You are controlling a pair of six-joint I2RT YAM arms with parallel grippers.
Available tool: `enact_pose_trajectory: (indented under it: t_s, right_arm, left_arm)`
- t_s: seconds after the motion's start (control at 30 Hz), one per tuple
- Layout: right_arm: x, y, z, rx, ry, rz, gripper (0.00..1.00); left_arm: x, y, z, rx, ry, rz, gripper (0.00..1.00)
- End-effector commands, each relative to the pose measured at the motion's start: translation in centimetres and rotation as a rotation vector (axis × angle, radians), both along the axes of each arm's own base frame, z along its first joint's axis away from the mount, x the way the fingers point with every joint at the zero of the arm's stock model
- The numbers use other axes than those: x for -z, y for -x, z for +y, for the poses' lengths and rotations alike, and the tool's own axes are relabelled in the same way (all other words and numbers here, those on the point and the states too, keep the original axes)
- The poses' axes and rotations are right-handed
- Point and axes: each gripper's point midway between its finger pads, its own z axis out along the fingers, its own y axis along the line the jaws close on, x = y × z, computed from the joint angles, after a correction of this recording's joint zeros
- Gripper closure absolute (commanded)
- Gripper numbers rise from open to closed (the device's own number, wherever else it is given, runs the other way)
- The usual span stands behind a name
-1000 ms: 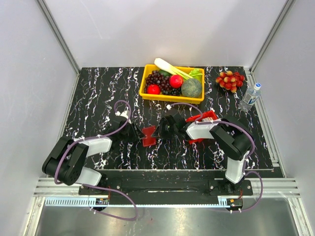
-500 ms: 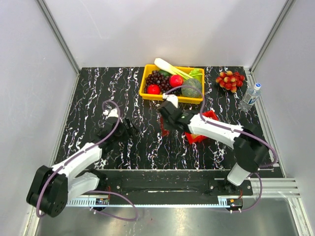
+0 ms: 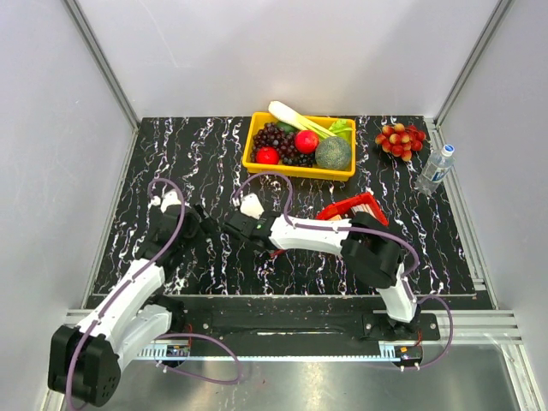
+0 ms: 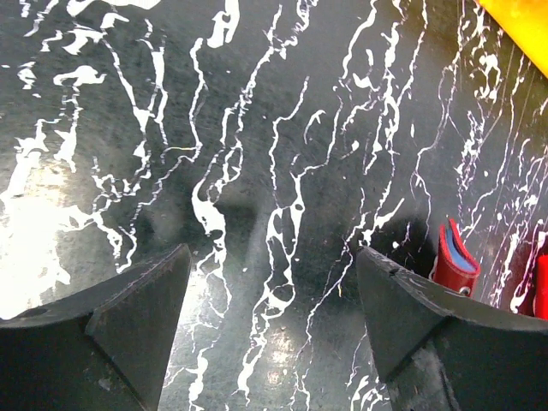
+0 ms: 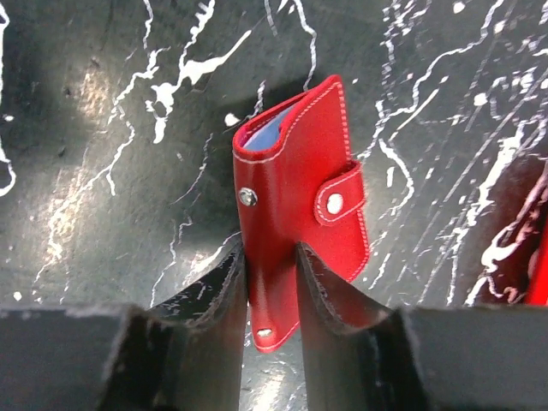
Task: Put the credit cards into the card holder
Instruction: Turn over the card holder at the center of the board.
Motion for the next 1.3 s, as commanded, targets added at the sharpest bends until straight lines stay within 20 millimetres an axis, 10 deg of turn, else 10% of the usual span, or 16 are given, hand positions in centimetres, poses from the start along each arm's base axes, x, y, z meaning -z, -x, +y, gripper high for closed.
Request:
enact_pose_trajectory:
  t_s: [0.0, 0.2, 0.33, 0.47, 0.57, 0.9, 1.27]
  right_arm:
    - [0.0, 1.0, 2.3, 0.0, -0.124, 0.091, 0.42]
    - [-4.4, 1.6, 4.2, -0.081, -0.33, 0.078, 0.29]
    - [-6.2, 1.0, 1.2, -0.085, -0.412, 0.055, 0.32]
    - [-5.0, -1.7, -5.2, 0.037, -0.506, 0.103, 0.34]
    - [-4.3, -1.4, -6.3, 0.025, -0.591, 0.153, 0.34]
    - [-0.9, -0.9, -4.2, 0.002, -0.643, 0.28, 0.35]
    - [0.7, 0.3, -2.6, -0.034, -0.75, 0.371, 0.53]
  left_arm:
    - [-0.2, 0.2, 1.5, -0.064, -0.008, -0.008, 0.18]
    - [0.1, 0.2, 1.0, -0.004, -0.004, -0.026, 0.18]
    - [-0.2, 0.0, -0.9, 0.119, 0.019, -0.047, 0.18]
    - [-0.1, 0.1, -3.7, 0.217, 0.057, -0.03, 0.18]
    - [0.5, 0.4, -6.1, 0.285, 0.067, -0.008, 0.18]
    - [2.2, 0.5, -12.2, 0.434, 0.201, 0.059, 0.29]
    - [4.8, -0.4, -13.8, 0.445, 0.237, 0.11, 0.43]
